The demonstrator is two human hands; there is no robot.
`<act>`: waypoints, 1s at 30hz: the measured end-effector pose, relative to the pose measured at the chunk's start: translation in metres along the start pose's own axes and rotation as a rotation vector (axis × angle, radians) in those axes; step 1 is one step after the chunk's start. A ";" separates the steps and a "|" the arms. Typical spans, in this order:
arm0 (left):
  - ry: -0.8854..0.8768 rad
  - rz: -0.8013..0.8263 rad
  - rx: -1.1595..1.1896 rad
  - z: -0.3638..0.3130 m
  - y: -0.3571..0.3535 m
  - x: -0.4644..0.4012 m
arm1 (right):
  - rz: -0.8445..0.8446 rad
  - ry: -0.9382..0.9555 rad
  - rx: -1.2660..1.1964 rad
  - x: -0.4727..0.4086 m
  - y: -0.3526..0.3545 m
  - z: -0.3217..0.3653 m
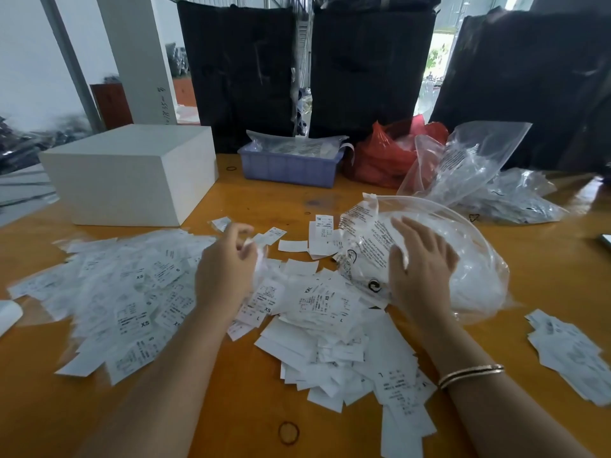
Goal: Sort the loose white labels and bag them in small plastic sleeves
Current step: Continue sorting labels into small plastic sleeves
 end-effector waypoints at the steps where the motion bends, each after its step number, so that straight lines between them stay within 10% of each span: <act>1: 0.007 0.000 -0.117 0.006 0.001 -0.001 | 0.021 -0.078 0.069 -0.003 0.000 -0.013; 8: -0.156 0.000 -0.451 0.006 0.000 0.002 | 0.437 -0.255 0.415 0.006 -0.017 -0.046; 19: -0.438 0.325 0.180 -0.037 -0.029 0.037 | 0.169 -0.279 0.310 -0.004 -0.010 -0.046; 24: -0.363 0.332 0.279 -0.038 -0.030 0.039 | -0.060 -0.111 -0.071 -0.007 0.003 -0.019; 30: -0.239 0.465 0.489 -0.038 -0.029 0.040 | 0.400 -0.173 -0.630 0.021 -0.010 0.035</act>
Point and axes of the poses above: each hand's wrist, its own x-axis away from the middle knuckle, its own y-axis out of the back of the hand, z = x × y, the point moved 4 cm from there along -x, towards the middle knuckle, and after that the axes turned 14 degrees about -z, right-handed, at the moved point
